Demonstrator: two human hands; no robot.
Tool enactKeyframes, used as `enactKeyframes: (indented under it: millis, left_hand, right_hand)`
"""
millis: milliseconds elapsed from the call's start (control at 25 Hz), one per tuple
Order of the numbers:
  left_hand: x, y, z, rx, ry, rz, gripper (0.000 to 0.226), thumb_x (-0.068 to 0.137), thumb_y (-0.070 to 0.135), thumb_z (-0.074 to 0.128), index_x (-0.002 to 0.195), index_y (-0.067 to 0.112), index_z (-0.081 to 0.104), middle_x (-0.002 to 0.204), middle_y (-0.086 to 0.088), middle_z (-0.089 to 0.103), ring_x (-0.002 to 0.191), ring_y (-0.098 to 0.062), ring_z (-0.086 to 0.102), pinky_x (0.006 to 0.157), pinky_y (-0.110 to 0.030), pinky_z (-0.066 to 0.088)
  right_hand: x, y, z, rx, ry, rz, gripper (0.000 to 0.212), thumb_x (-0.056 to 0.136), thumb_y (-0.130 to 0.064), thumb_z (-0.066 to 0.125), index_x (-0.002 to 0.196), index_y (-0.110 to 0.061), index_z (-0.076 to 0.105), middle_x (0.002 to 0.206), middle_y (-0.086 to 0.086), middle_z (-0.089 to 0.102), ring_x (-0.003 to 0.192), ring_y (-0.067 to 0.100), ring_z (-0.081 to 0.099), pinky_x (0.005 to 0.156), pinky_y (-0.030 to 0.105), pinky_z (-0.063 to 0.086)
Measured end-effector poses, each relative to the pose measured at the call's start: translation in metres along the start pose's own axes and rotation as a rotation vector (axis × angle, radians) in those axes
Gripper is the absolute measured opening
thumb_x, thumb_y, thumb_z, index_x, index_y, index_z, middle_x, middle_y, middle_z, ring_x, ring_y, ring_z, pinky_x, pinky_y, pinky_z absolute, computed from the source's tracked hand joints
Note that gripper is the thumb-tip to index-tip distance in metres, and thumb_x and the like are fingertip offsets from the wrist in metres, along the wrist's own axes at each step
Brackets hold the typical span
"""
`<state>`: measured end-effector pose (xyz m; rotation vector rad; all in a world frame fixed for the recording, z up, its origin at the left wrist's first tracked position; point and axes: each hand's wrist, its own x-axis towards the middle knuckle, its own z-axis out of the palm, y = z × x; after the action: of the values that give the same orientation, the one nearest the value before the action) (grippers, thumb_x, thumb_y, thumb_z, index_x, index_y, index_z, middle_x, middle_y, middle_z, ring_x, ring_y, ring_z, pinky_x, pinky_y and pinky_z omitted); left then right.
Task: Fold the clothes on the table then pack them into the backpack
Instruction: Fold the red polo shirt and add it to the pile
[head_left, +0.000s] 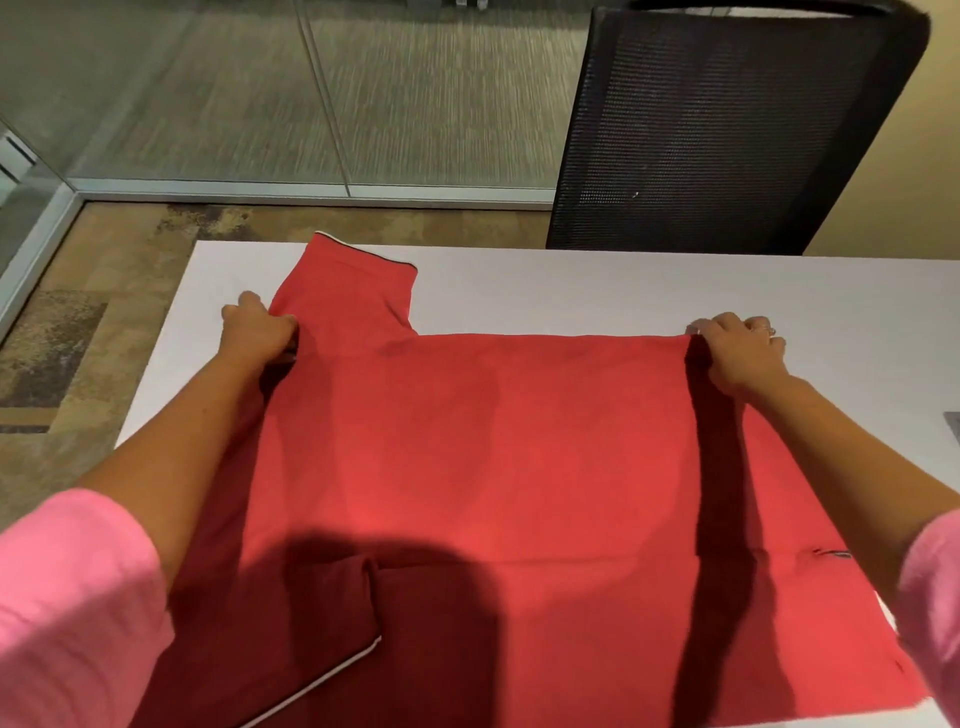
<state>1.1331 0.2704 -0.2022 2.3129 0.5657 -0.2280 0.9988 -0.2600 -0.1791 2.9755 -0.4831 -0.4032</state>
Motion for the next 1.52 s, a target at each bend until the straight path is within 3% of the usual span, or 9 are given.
enactKeyframes:
  millis: [160,280,400,600,800,1040,1160,1280,1520]
  left_hand:
    - [0.004,-0.006,0.002,-0.226,-0.006,-0.041,0.025,0.083,0.021,0.070,0.068,0.011,0.053,0.072,-0.014,0.058,0.055,-0.023,0.052,0.061,-0.032,0.050]
    - [-0.012,-0.012,-0.006,-0.402,0.008,-0.013,0.022,0.087,0.023,0.066,0.068,0.019,0.056,0.061,-0.007,0.049,0.046,-0.015,0.047,0.059,-0.030,0.047]
    - [-0.046,-0.011,-0.021,-0.635,0.007,0.046,0.018,0.096,0.018,0.056,0.079,0.023,0.056,0.062,-0.001,0.043,0.041,-0.001,0.042,0.047,-0.018,0.047]
    - [-0.116,-0.030,-0.056,-0.804,-0.039,0.053,0.018,0.100,0.020,0.050,0.085,0.025,0.059,0.063,0.016,0.063,0.061,0.002,0.062,0.070,-0.018,0.057]
    - [-0.198,-0.066,-0.079,-0.944,-0.014,-0.042,0.052,0.101,0.034,0.043,0.062,0.032,0.076,0.070,0.013,0.072,0.073,0.002,0.068,0.071,-0.019,0.058]
    - [-0.236,-0.140,-0.071,-0.676,-0.125,-0.069,0.009,0.095,0.019,0.056,0.088,0.019,0.062,0.091,-0.004,0.062,0.066,0.003,0.062,0.065,-0.012,0.055]
    - [-0.233,-0.140,-0.073,-0.584,-0.068,-0.061,0.025,0.093,0.001,0.056,0.087,0.025,0.054,0.075,0.003,0.054,0.046,0.004,0.052,0.040,-0.008,0.038]
    - [-0.229,-0.139,-0.080,-0.525,-0.072,-0.083,0.035,0.090,-0.011,0.046,0.080,0.022,0.050,0.050,0.005,0.049,0.035,0.001,0.042,0.035,-0.010,0.030]
    - [-0.229,-0.148,-0.083,-0.455,-0.116,-0.179,0.018,0.092,0.002,0.048,0.107,0.012,0.052,0.062,-0.008,0.041,0.032,-0.002,0.040,0.034,-0.010,0.029]
  right_hand:
    - [0.007,0.009,0.001,-0.031,0.057,0.087,0.040,0.088,-0.008,0.050,0.125,-0.020,0.058,0.123,0.016,0.051,0.120,0.043,0.033,0.097,0.047,0.029]
    - [0.001,0.022,-0.005,-0.005,0.114,0.096,0.025,0.091,-0.017,0.057,0.113,-0.017,0.068,0.116,0.017,0.055,0.115,0.044,0.035,0.092,0.044,0.028]
    - [-0.019,0.037,-0.013,0.147,0.201,0.111,0.020,0.090,-0.015,0.059,0.106,-0.017,0.072,0.110,0.014,0.061,0.113,0.044,0.037,0.089,0.044,0.028]
    - [-0.077,0.055,-0.016,0.363,0.262,0.226,0.021,0.087,-0.010,0.061,0.101,-0.019,0.073,0.107,0.010,0.067,0.113,0.044,0.042,0.091,0.045,0.030]
    - [-0.159,0.072,0.007,0.474,0.273,0.299,0.021,0.081,-0.006,0.067,0.095,-0.019,0.075,0.103,0.008,0.070,0.111,0.040,0.053,0.089,0.047,0.037]
    - [-0.215,0.077,0.058,0.467,0.128,0.343,0.026,0.079,-0.003,0.067,0.091,-0.024,0.077,0.111,0.010,0.059,0.107,0.043,0.051,0.091,0.051,0.043]
    - [-0.215,0.077,0.059,0.517,0.136,0.411,0.021,0.082,-0.009,0.068,0.097,-0.022,0.077,0.114,0.012,0.056,0.109,0.044,0.048,0.095,0.052,0.041]
    - [-0.214,0.077,0.052,0.548,0.159,0.464,0.031,0.083,-0.002,0.058,0.092,-0.024,0.077,0.116,0.011,0.057,0.110,0.046,0.043,0.097,0.053,0.038]
    - [-0.228,0.044,0.047,0.560,0.242,0.586,0.031,0.082,0.002,0.054,0.102,-0.013,0.073,0.122,0.018,0.050,0.112,0.047,0.039,0.097,0.054,0.034]
